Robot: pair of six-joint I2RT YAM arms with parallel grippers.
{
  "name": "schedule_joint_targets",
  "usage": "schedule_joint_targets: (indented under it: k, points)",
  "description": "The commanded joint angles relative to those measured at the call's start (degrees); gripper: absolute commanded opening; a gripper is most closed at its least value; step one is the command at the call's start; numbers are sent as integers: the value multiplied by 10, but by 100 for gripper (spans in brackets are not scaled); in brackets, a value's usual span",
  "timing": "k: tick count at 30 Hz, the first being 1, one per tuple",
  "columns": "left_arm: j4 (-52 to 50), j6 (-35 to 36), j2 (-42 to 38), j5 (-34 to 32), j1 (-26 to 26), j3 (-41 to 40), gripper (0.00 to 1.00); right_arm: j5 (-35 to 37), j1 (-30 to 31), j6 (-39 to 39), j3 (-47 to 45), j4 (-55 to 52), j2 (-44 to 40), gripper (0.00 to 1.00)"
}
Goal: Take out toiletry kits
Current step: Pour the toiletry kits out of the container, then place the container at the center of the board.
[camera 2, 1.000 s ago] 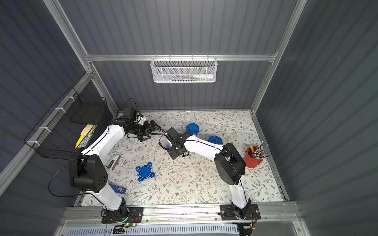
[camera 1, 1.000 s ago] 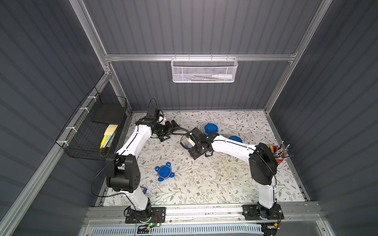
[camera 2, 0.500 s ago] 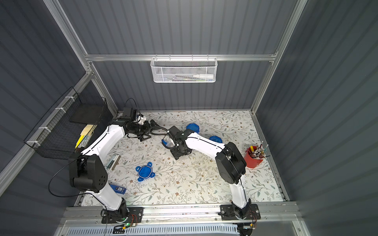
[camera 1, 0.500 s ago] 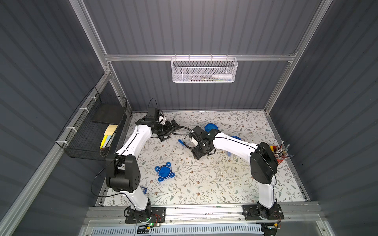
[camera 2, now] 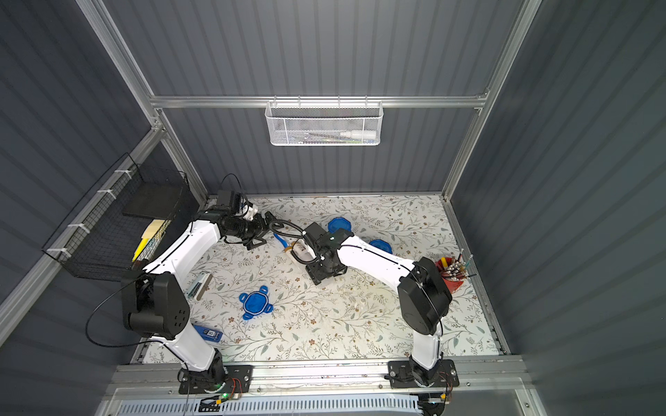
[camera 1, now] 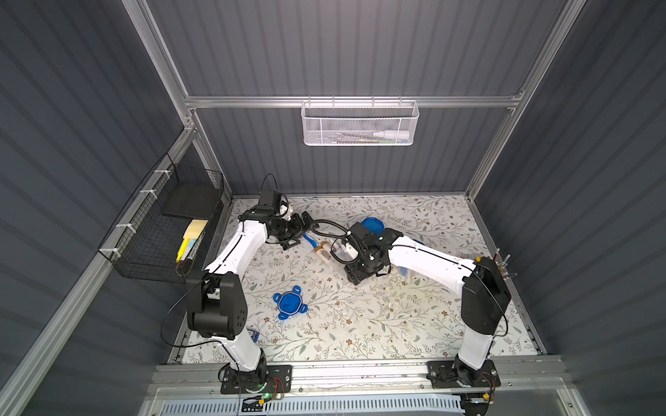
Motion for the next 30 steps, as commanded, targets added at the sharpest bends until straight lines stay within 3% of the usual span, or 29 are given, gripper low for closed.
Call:
schedule_joint_targets:
  k: [1, 9, 18, 24, 30]
  points:
    - [-4, -1, -6, 3, -2, -5, 100, -16, -3, 15, -19, -16, -43, 44]
    - [-9, -1, -18, -20, -3, 1, 100, -62, -1, 29, -47, 62, -95, 44]
    - [-51, 9, -101, -165, -2, 11, 100, -114, 5, 48, 51, 179, 12, 41]
    - [-56, 9, -156, -223, -2, -8, 100, -62, 31, 76, 116, 226, 95, 41]
    - [-70, 4, -208, -274, -2, -39, 100, -55, 58, 123, 139, 334, 165, 41]
